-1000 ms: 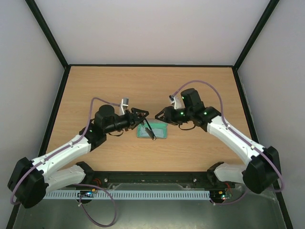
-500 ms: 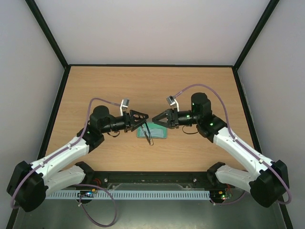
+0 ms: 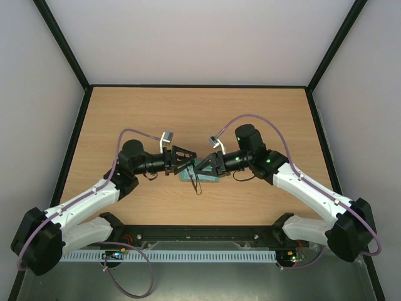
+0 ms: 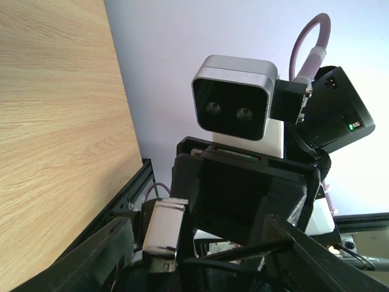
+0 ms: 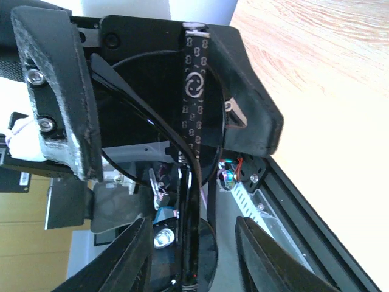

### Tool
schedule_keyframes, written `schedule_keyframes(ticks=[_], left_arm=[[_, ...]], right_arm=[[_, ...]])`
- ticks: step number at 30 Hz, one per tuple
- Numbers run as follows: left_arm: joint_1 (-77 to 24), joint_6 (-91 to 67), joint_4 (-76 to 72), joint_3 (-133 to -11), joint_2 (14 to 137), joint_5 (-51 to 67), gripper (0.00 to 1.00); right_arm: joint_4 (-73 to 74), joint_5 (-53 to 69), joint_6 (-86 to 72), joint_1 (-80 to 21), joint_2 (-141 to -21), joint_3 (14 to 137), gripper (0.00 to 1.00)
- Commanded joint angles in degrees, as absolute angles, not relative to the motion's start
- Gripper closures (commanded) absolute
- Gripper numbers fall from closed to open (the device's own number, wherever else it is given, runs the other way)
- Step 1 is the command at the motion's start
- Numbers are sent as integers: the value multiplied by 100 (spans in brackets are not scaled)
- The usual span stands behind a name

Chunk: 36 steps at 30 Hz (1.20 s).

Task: Organize the sunglasses
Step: Fold the sunglasses.

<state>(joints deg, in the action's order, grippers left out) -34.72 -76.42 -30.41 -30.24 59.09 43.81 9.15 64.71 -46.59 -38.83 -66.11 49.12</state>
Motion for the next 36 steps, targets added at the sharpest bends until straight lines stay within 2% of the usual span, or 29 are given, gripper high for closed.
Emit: schedule_keyframes(ticks=[1,21,29,36], left_arm=[[-3432,-7717,-3343,-2969,5950,4595,40],[-3428,-7793,-3384,-2936,5993,4559,40],[-3428,-7774,-3302,-2944,5984,4553,36],[-3429,-7739,-3212,-2944,5985,4511,29]], right_arm=[[1212,6315,-4397,-3926,-6618,5070,61],[674,6327,-4694,-4156,-6723,4960,74],[529,6269,-4762,-4164,-6768,4916,97],[456,6233,-4817,-4158,-6716,4879,99]])
